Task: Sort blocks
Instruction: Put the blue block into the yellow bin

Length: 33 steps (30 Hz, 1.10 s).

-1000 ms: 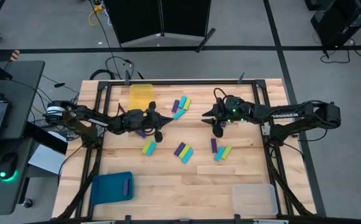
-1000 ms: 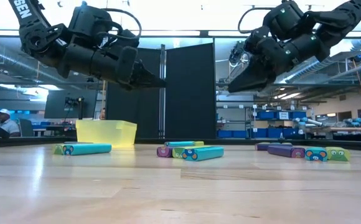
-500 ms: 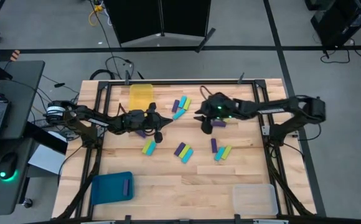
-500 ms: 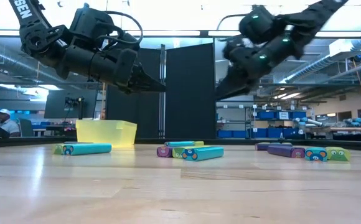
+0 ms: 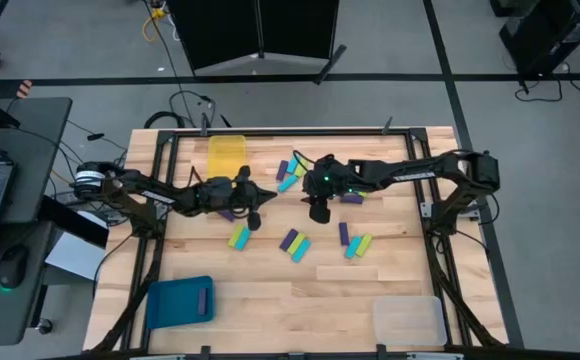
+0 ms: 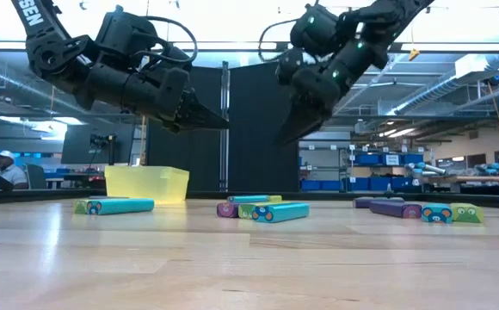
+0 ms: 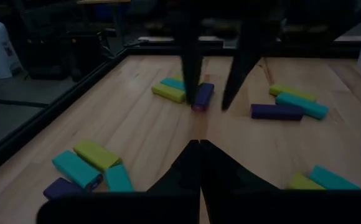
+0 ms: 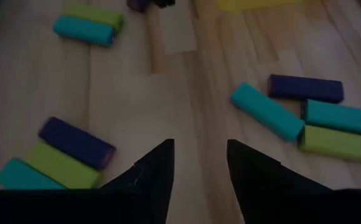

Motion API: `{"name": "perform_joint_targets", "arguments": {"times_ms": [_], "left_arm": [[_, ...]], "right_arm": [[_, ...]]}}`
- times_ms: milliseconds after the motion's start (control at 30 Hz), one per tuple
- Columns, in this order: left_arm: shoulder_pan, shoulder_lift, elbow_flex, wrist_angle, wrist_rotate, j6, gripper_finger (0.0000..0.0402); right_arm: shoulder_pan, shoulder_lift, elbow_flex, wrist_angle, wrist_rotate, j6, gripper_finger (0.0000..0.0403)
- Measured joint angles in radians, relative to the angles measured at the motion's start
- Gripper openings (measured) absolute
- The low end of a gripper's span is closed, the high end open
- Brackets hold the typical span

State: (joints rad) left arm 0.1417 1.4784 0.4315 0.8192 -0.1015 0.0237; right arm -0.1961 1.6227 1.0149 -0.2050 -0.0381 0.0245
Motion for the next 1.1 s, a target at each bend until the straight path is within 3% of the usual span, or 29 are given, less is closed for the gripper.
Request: {"name": "perform_joint_targets", "arguments": {"times_ms": [133,367,600,800,933,1100], "left_arm": [[0.009,0.0,-0.011,-0.004,0.002,-0.001,0.001],[0.05,-0.005,-0.011,-0.006,0.005,0.003,0.001],[0.119,-0.04,-0.011,-0.054,0.145,0.022,0.001],[0.125,-0.04,-0.011,-0.055,0.181,0.024,0.001],[0.125,-0.04,-0.011,-0.074,0.219,0.022,0.001],[0.121,-0.039,-0.009,-0.113,0.227,-0.067,0.001]], "right_arm": [[0.018,-0.041,0.0,-0.038,0.069,0.047,0.0154],[-0.013,-0.055,0.0,-0.033,0.07,0.062,0.0128],[-0.058,-0.055,0.0,-0.048,-0.035,0.022,0.0071],[-0.057,-0.055,0.0,-0.02,-0.048,-0.017,0.0032],[-0.058,-0.037,0.0,0.047,-0.037,-0.018,0.0037],[-0.058,0.012,0.0,0.081,-0.034,-0.026,0.0077]]}}
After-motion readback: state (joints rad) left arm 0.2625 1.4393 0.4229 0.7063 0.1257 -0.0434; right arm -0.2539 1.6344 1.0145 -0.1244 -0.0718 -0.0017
